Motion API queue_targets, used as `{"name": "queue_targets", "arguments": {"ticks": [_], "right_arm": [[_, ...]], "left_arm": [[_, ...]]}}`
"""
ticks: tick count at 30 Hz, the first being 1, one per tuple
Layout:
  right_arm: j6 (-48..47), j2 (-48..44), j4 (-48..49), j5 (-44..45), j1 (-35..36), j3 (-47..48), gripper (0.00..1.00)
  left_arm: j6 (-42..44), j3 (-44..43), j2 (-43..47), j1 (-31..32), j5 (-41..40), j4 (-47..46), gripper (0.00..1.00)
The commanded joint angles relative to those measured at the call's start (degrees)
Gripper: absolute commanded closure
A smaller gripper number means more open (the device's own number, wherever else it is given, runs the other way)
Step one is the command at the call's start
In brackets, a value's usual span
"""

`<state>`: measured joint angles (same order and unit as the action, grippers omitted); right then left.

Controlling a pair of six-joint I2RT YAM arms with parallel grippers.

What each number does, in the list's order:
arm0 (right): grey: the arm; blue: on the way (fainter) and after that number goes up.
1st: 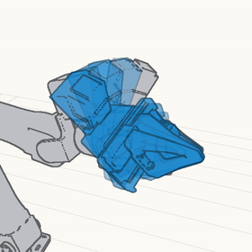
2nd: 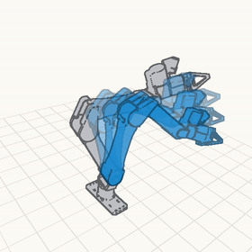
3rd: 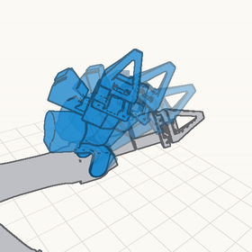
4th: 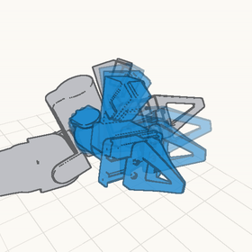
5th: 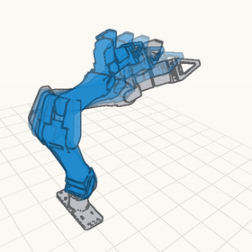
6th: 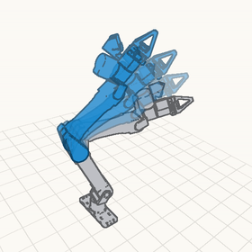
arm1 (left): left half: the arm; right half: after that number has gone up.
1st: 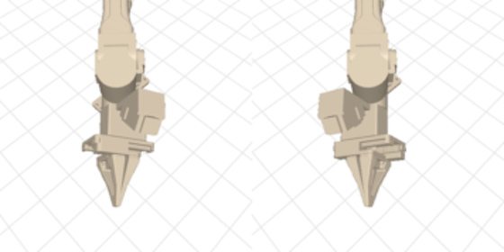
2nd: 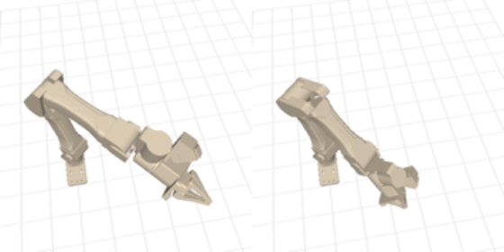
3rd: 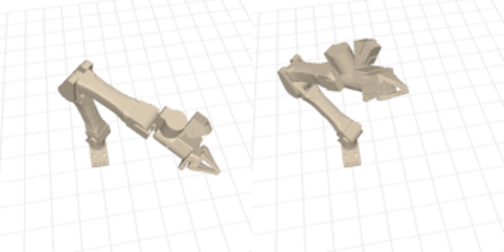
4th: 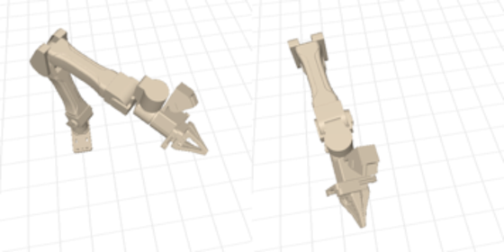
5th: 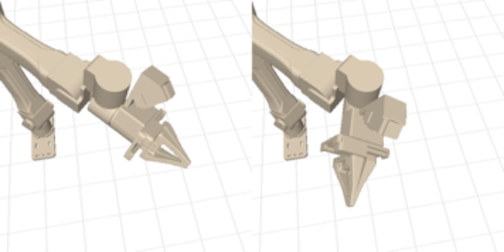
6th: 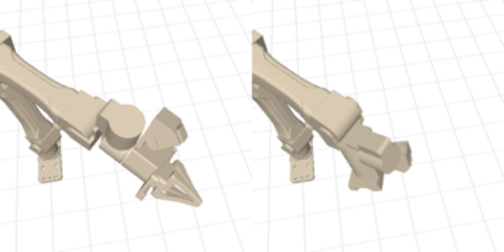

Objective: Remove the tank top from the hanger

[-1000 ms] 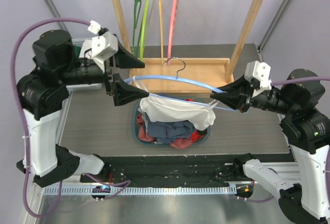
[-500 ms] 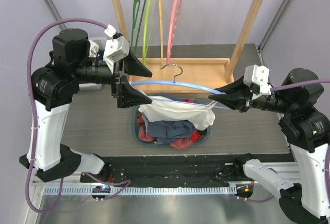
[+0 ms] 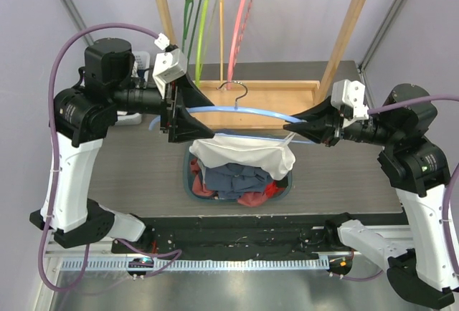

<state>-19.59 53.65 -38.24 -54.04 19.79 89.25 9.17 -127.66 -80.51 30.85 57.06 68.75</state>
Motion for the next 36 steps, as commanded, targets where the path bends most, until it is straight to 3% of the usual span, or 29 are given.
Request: {"name": "queue_targets", "arguments": {"ticks": [1, 7, 12, 20, 21, 23, 28, 31, 32, 36], "right_arm": [[0.96, 0.67, 6.33, -0.54, 0.16, 0.13, 0.99], [0.7, 0.93, 6.42, -0.28, 0.77, 0.04, 0.99], [0.7, 1.11, 6.51, 0.08, 1.04, -0.48, 0.99], [5.0, 0.93, 12.48, 3.93, 1.13, -4.95, 0.99], [5.53, 0.85, 13.7, 4.64, 1.21, -5.57, 0.96], [6.67, -0.03, 15.03, 5.87, 1.21, -7.24, 0.73], [8.16, -2.93, 17.85, 13.42, 1.21, -9.1, 0.54], [9.13, -3.72, 17.32, 18.77, 1.21, -7.61, 0.29], [9.22, -3.81, 17.06, 20.02, 1.21, -6.47, 0.24], [11.58, -5.3, 16.0, 27.92, 1.21, -5.23, 0.21]], "left_arm": [[-0.82, -0.75, -0.44, -0.27, 1.65, -2.48, 0.32], [-1.17, -0.66, -0.7, -0.27, 1.22, -3.62, 0.64], [-1.35, -1.02, -1.23, -0.27, 1.39, -4.41, 0.81], [-1.0, -1.1, -0.88, -0.27, -0.71, -4.94, 0.86], [-0.82, -1.02, -0.79, -0.27, -1.15, -5.03, 0.87], [-0.12, -1.11, -0.44, -0.27, -2.47, -4.77, 0.87], [3.83, -1.54, 0.7, -0.27, -8.1, -3.28, 0.92], [4.63, -1.19, 1.06, -0.27, -8.98, -2.92, 0.92], [4.63, -1.11, 1.14, -0.27, -9.16, -2.83, 0.92], [5.07, -1.1, 1.32, -0.27, -9.6, -2.48, 0.92]]}}
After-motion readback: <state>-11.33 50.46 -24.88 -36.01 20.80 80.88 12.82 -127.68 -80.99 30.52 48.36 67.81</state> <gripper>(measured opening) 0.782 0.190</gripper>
